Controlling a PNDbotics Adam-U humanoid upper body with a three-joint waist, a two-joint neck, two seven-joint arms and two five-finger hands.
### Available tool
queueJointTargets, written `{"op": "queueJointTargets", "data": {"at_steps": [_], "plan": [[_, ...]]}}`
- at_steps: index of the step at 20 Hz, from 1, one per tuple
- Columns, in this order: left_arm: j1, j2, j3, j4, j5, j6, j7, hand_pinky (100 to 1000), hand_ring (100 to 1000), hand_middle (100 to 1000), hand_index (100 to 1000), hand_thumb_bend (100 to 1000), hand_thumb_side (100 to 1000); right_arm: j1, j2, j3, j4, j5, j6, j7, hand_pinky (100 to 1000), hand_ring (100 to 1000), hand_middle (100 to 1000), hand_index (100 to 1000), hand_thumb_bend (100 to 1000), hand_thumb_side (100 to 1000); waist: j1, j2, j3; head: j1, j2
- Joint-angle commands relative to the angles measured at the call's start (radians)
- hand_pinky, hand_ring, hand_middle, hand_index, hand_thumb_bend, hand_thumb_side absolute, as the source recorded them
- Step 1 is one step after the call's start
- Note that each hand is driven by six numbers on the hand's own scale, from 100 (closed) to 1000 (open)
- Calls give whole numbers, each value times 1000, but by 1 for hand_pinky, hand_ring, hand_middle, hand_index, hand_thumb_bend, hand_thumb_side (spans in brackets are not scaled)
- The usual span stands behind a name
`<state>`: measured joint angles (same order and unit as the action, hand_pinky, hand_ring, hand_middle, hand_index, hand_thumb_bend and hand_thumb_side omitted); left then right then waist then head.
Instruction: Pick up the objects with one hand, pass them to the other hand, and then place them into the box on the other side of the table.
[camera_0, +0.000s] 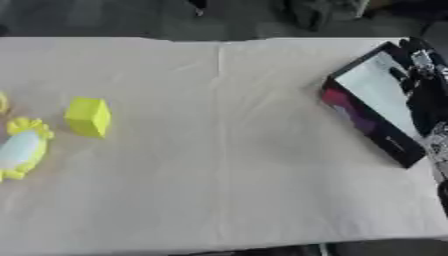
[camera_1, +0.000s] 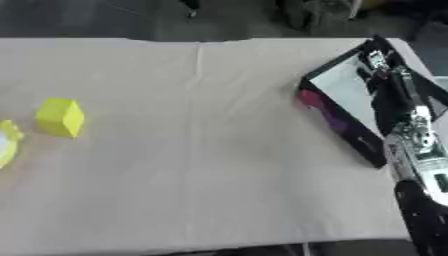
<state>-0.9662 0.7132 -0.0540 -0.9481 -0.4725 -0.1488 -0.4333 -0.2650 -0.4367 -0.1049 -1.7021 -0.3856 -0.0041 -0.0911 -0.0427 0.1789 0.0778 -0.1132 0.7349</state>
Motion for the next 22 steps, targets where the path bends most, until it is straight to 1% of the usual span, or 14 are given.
{"op": "queueJointTargets", "data": {"at_steps": [1, 3, 5, 8, 10, 11, 12, 14, 16, 19, 22], "plan": [[-66, 4, -12, 72, -86, -49, -83, 843, 757, 754, 876, 716, 405, -15, -36, -1, -19, -9, -1, 6, 1000, 1000, 1000, 1000, 100, 624, 0, -23, -1, 1, -13], [-100, -16, -17, 103, -137, -82, -102, 843, 764, 758, 874, 776, 338, -15, -35, 1, -17, -10, 2, 6, 1000, 1000, 1000, 1000, 100, 625, -2, -24, 1, 4, -11], [-124, -36, -17, 132, -185, -115, -119, 848, 770, 757, 857, 806, 276, -15, -34, 3, -16, -9, 5, 7, 1000, 1000, 1000, 1000, 100, 625, -4, -24, 1, 7, -9], [-151, -59, -26, 180, -246, -162, -193, 855, 787, 766, 829, 773, 269, -15, -35, 3, -17, -10, 5, 7, 1000, 1000, 1000, 1000, 100, 624, -7, -25, 1, 7, -9], [-164, -75, -32, 208, -278, -184, -261, 856, 795, 768, 818, 769, 232, -16, -34, 5, -17, -11, 6, 8, 1000, 1000, 1000, 1000, 100, 625, -7, -25, 0, 8, -9], [-170, -82, -33, 219, -290, -193, -294, 856, 795, 768, 818, 769, 232, -16, -33, 6, -16, -11, 7, 9, 1000, 1000, 1000, 1000, 100, 625, -7, -25, 0, 8, -8], [-174, -91, -38, 226, -302, -205, -326, 856, 796, 761, 809, 768, 187, -17, -32, 7, -16, -10, 8, 10, 1000, 1000, 1000, 1000, 100, 626, -7, -25, -1, 10, -8], [-182, -107, -43, 237, -317, -223, -371, 860, 797, 756, 805, 749, 144, -18, -29, 8, -14, -10, 10, 12, 1000, 1000, 1000, 1000, 100, 626, -7, -24, -1, 11, -8], [-189, -122, -42, 247, -327, -231, -395, 867, 797, 752, 796, 727, 100, -19, -27, 9, -13, -10, 11, 13, 1000, 1000, 1000, 1000, 100, 627, -7, -24, -3, 13, -6], [-200, -143, -44, 263, -336, -238, -421, 875, 803, 751, 791, 707, 100, -20, -24, 10, -11, -11, 13, 13, 1000, 1000, 1000, 1000, 100, 629, -5, -23, -6, 16, -8], [-212, -168, -44, 278, -352, -239, -433, 880, 807, 755, 796, 707, 100, -24, -21, 13, -11, -11, 15, 15, 1000, 1000, 1000, 1000, 100, 629, -4, -22, -10, 20, -6]]}}
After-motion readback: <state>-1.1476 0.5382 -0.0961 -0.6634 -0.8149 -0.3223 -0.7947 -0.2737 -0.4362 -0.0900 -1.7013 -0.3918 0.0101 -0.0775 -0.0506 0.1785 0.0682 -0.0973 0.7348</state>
